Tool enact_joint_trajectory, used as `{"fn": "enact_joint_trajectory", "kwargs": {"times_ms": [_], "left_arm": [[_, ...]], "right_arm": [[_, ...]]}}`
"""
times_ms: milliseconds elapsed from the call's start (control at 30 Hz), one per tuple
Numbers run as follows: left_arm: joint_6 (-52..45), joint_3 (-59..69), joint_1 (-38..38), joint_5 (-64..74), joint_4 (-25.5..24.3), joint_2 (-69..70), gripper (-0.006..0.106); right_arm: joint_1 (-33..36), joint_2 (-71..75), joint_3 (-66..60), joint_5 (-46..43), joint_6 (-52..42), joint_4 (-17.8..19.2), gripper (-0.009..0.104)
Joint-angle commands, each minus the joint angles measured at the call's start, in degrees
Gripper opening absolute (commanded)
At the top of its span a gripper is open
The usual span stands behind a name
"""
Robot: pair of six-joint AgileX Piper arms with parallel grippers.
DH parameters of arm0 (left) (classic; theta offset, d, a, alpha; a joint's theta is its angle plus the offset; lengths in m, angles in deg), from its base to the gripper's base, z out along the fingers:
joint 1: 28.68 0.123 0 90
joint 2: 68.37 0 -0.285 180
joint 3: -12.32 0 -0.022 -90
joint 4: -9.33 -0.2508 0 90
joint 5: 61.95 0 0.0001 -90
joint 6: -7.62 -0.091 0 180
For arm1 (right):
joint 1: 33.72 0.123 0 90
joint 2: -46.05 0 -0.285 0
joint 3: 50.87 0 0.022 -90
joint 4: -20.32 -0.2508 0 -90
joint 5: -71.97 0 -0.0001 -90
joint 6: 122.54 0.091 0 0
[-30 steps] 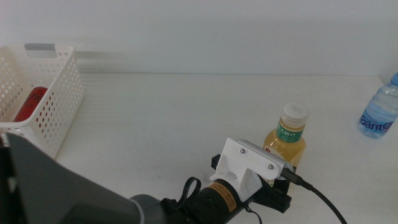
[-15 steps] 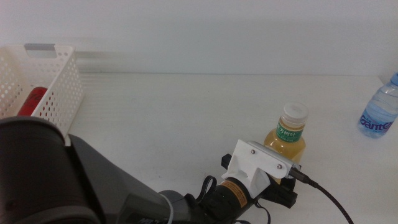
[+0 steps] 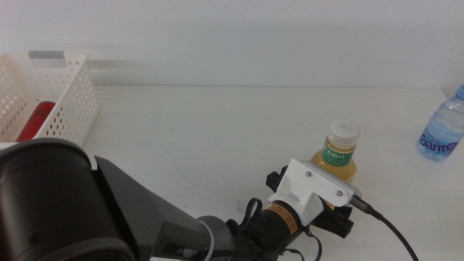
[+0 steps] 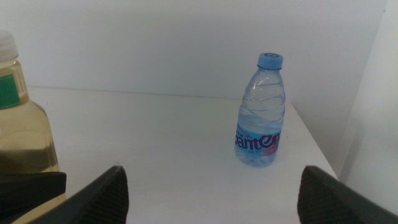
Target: Use arms to grab the bottles and put them into the dustbin to the left of the table.
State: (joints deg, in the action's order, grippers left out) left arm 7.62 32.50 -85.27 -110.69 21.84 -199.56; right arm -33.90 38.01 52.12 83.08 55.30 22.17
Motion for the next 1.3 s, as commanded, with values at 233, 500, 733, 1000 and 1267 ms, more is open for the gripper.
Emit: {"fn": "enact_joint_trajectory", "kwargs": {"times_ms": [233, 500, 733, 1000, 1267], "left_arm": [[-9.0, -0.3, 0.2, 4.9, 1.4, 2.8, 0.044], [-11.5, -0.3, 0.9, 25.9, 7.1, 15.4, -0.002], [-12.1, -4.6, 8.0, 64.2, 5.9, 29.8, -0.002], [-12.0, -23.1, 26.7, 104.7, -3.0, 34.2, -0.002], [-11.2, -37.6, 48.0, 115.8, -20.2, 33.4, -0.002]], "right_arm": [[-0.4, 0.2, -0.2, -0.4, -0.2, 0.2, 0.072], [-0.4, 0.2, -0.2, -0.4, -0.2, 0.2, 0.072], [-0.4, 0.2, -0.2, -0.4, -0.2, 0.2, 0.072], [-0.4, 0.2, -0.2, -0.4, -0.2, 0.2, 0.072], [-0.4, 0.2, -0.2, -0.4, -0.2, 0.2, 0.072]]}}
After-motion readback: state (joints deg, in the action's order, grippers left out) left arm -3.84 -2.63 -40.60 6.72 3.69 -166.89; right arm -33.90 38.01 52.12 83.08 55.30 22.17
